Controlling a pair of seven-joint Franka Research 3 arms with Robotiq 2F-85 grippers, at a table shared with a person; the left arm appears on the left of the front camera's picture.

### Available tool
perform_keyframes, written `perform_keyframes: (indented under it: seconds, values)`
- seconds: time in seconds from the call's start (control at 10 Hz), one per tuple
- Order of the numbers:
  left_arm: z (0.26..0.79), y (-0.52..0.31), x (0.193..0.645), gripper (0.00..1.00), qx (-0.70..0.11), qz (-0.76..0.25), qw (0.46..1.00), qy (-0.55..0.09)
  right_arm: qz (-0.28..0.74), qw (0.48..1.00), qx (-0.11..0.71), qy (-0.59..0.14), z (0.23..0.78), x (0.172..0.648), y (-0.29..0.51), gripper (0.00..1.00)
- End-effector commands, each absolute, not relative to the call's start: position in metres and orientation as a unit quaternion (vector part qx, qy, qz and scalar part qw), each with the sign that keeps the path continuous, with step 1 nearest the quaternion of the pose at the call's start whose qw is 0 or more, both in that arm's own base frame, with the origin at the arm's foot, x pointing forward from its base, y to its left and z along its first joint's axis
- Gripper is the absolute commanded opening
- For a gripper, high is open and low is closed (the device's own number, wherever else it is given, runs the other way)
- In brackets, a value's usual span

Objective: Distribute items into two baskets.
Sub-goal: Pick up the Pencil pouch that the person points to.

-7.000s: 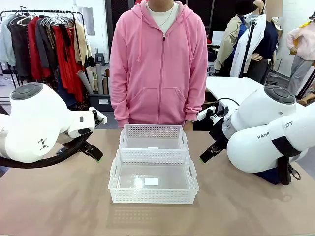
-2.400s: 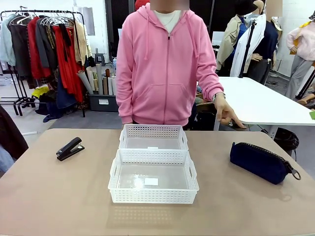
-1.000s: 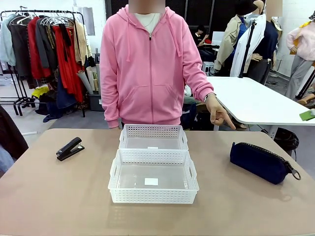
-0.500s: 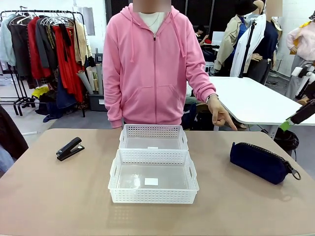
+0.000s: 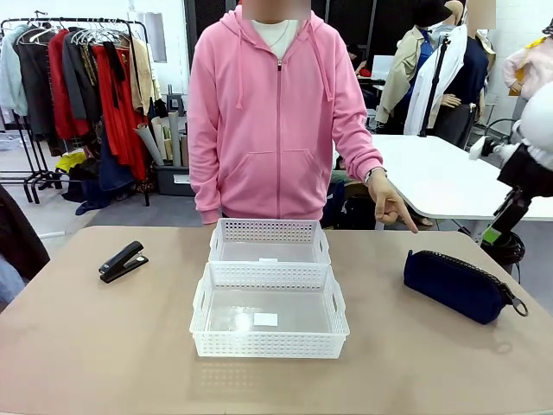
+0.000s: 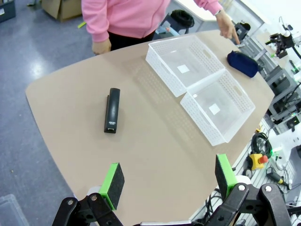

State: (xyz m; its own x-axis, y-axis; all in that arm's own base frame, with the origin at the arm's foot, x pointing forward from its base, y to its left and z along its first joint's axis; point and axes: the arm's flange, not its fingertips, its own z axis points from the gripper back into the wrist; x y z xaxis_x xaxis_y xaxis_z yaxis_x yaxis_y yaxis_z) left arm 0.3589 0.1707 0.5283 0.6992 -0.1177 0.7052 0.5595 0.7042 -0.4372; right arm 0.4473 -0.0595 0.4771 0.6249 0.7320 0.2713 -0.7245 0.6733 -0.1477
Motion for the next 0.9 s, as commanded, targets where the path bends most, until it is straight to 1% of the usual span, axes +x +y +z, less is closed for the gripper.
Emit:
perform_keyframes:
  seconds: [0.0,0.3,0.8]
  values:
    - [0.529,0.172,0.359,1.0,-0.338,-0.199,0.854,-0.341,0.415,0.902,-0.015,-0.118,0.469,0.465,-0.053,1.0]
    - [0.529,0.172,0.359,1.0,-0.338,-0.199,0.854,-0.341,0.442,0.894,-0.032,-0.066,0.456,0.476,-0.051,1.0]
    - [0.529,0.172,0.359,1.0,-0.338,-0.199,0.854,-0.341,0.463,0.883,-0.025,-0.069,0.431,0.492,-0.046,1.0]
